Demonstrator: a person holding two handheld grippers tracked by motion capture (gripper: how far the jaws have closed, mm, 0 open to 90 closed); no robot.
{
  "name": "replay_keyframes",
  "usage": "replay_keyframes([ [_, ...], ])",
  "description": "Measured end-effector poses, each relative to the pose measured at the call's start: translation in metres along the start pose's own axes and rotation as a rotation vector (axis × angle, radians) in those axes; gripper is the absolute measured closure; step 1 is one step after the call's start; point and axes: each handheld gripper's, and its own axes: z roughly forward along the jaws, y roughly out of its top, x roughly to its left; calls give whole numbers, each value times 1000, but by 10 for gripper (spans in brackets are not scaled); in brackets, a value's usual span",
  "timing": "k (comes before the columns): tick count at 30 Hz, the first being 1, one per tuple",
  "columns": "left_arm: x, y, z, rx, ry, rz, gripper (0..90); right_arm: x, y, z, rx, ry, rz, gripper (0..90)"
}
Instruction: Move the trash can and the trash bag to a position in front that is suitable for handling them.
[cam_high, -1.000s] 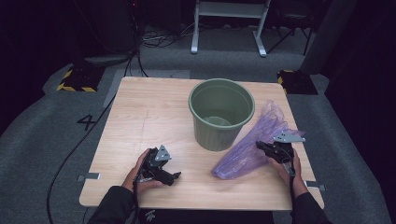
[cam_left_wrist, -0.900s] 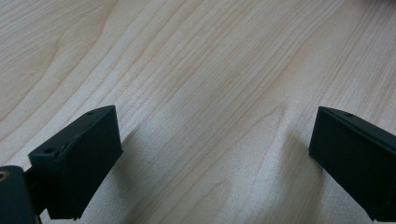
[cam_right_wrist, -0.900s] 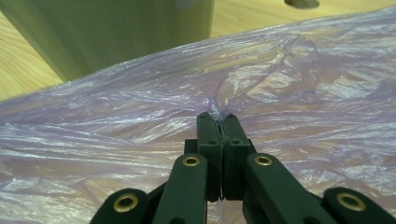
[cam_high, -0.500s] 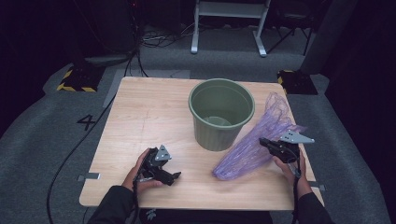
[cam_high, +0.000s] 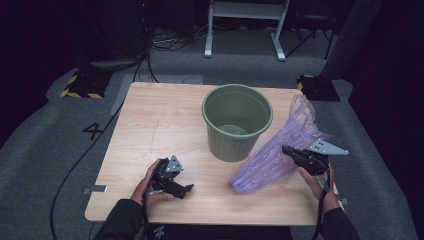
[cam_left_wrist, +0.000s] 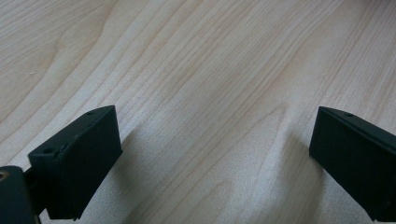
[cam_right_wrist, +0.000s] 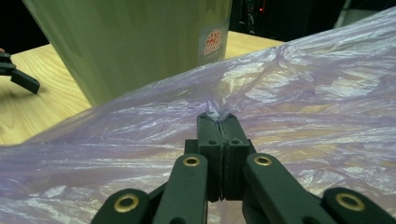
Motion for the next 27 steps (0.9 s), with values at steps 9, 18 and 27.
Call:
replay_keyframes([
  [9, 0, 0, 0, 1, 1, 0, 18, -2, 6, -7, -41, -3, 12, 896],
  [18, 0, 0, 0, 1, 1, 0, 18, -4, 11, -14, -73, -10, 19, 897],
  [27, 0, 0, 0, -2, 1, 0, 18, -4, 18, -19, -97, -8, 5, 898],
])
